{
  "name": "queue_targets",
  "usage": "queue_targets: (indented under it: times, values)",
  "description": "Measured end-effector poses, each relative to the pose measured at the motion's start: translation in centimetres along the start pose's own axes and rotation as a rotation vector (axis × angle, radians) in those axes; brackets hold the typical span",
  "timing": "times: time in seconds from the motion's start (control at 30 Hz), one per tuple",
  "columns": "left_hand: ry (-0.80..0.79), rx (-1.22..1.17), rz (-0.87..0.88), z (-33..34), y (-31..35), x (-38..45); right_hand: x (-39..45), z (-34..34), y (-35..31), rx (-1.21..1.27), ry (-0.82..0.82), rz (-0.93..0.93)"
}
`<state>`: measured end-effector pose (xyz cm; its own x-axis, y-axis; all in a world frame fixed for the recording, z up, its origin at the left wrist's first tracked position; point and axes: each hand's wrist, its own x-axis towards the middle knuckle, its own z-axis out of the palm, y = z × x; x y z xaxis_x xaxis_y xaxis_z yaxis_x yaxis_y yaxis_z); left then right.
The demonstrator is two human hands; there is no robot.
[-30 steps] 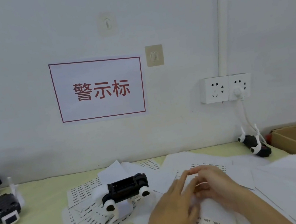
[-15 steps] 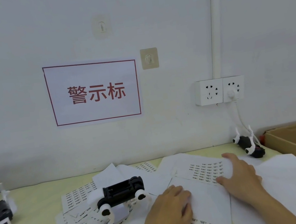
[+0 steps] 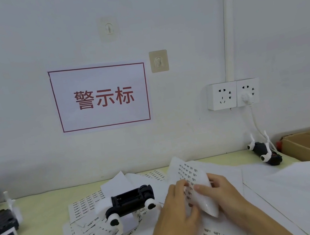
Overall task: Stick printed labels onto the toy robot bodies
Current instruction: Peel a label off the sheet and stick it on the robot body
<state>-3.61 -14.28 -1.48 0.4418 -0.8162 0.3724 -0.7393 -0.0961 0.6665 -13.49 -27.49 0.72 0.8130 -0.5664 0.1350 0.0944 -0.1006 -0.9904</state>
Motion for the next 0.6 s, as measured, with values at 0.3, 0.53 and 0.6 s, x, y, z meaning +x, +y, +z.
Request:
queue_targets:
  times: [0.3,0.53,0.6]
  values:
    - [0.109,-0.176,-0.031,0.19,-0.77,0.59,-0.4,0.14,0.12,-0.188,-0.054,-0.102]
    - [0.188,-0.274,0.009,-0.09,-0.65,0.62,-0.52,-0.25,-0.33,-0.13,-0.209,-0.068]
    - [0.211,-0.249,0.015,-0.15,-0.5,0.58,-0.37,-0.55,-0.21,-0.07,-0.208,-0.046]
